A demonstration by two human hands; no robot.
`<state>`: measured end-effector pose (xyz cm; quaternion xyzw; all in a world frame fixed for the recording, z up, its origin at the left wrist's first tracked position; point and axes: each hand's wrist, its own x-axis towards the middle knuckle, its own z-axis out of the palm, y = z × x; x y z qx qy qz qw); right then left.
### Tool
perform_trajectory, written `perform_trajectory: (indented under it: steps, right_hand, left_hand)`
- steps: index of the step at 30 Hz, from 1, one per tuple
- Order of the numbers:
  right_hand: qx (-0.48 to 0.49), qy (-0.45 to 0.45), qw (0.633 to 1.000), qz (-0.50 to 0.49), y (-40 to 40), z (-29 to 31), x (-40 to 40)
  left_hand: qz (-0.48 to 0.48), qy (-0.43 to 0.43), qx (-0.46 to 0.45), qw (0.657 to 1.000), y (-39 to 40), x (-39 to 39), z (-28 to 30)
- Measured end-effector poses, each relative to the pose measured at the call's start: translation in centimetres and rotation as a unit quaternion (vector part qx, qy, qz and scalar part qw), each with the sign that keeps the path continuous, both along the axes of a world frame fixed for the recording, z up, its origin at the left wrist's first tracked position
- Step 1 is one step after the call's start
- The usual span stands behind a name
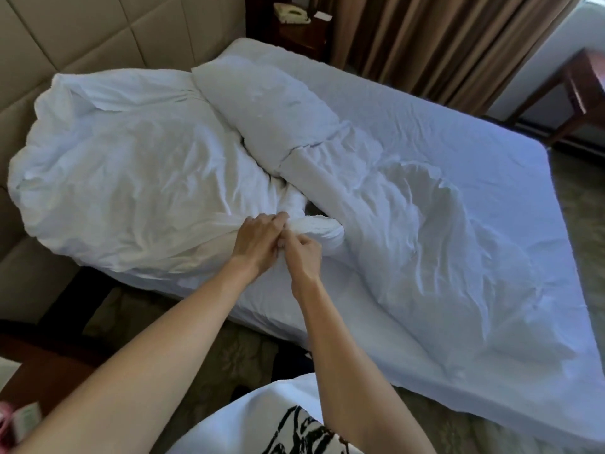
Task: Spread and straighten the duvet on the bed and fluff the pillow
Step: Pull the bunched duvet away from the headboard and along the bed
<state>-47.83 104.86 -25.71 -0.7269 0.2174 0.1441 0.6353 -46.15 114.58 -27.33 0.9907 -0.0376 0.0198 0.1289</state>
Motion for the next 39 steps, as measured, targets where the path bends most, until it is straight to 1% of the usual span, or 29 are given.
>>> perform_trajectory:
  steps: [2,3,4,5,6,7,8,10,12,14,16,18,21,23,26,28,32,34,39]
  right_hand:
    - [0.015,-0.077,0.996,0.04,-1.8,-0.3,1.4]
    - [0.005,-0.099,0.992,0.081,-2.7,-0.9,2.7]
    - [-0.039,-0.111,0.982,0.147,-3.7,-1.4,4.2]
    - [-0.124,-0.11,0.957,0.237,-4.7,-2.1,6.0]
    - [-0.213,-0.101,0.916,0.326,-5.6,-2.9,7.6]
    - [-0.284,-0.089,0.87,0.393,-6.4,-3.7,9.1]
    - [-0.325,-0.079,0.838,0.431,-7.1,-4.7,10.4]
    - [-0.355,-0.074,0.809,0.464,-8.2,-6.3,12.2]
    - [-0.361,-0.107,0.785,0.492,-9.0,-7.7,13.7]
    - [-0.372,-0.126,0.761,0.516,-9.3,-8.2,15.1]
    - [-0.368,-0.091,0.753,0.537,-9.0,-8.3,16.1]
    - [-0.364,-0.071,0.744,0.556,-8.7,-8.2,16.0]
    - [-0.366,-0.091,0.756,0.535,-9.5,-7.6,14.3]
    - [-0.377,-0.087,0.762,0.519,-10.9,-6.7,12.8]
    - [-0.395,-0.062,0.756,0.518,-13.2,-5.4,11.0]
    - [-0.403,-0.05,0.756,0.514,-14.5,-4.3,10.3]
    - [-0.412,-0.046,0.766,0.49,-16.0,-2.1,10.2]
    - [-0.415,-0.056,0.77,0.481,-16.5,-1.1,9.5]
    - [-0.434,-0.085,0.768,0.463,-16.4,0.0,4.2]
  left_hand:
    - [0.054,0.039,-0.014,0.998,1.0,1.0,0.4]
    - [0.072,0.051,-0.028,0.996,1.7,1.4,0.6]
    - [0.082,0.065,-0.043,0.994,2.3,1.7,0.8]
    - [0.081,0.081,-0.059,0.992,2.6,2.1,1.2]
    - [0.071,0.094,-0.077,0.99,2.7,2.5,1.6]
    - [0.061,0.104,-0.096,0.988,2.6,2.9,2.1]
    - [0.055,0.11,-0.114,0.986,2.3,3.3,2.7]
    - [0.065,0.1,-0.15,0.981,1.8,4.0,3.7]
    - [0.095,0.077,-0.171,0.978,1.8,4.1,3.9]
    - [0.121,0.066,-0.15,0.979,1.5,3.7,3.6]
    - [0.141,0.071,-0.11,0.981,1.1,2.9,3.0]
    - [0.18,0.056,-0.089,0.978,0.6,1.8,2.4]
    - [0.26,0.019,-0.068,0.963,-0.3,0.2,1.6]
    - [0.281,0.034,-0.044,0.958,-1.1,-0.9,0.9]
    - [0.249,0.113,-0.008,0.962,-2.9,-2.3,0.0]
    - [0.215,0.141,0.014,0.966,-3.9,-2.8,-0.4]
    - [0.171,0.128,0.072,0.974,-5.2,-2.3,-0.2]
    - [0.161,0.128,0.077,0.976,-5.4,-2.3,0.3]
    - [0.139,0.118,0.098,0.978,-4.2,-5.0,0.9]
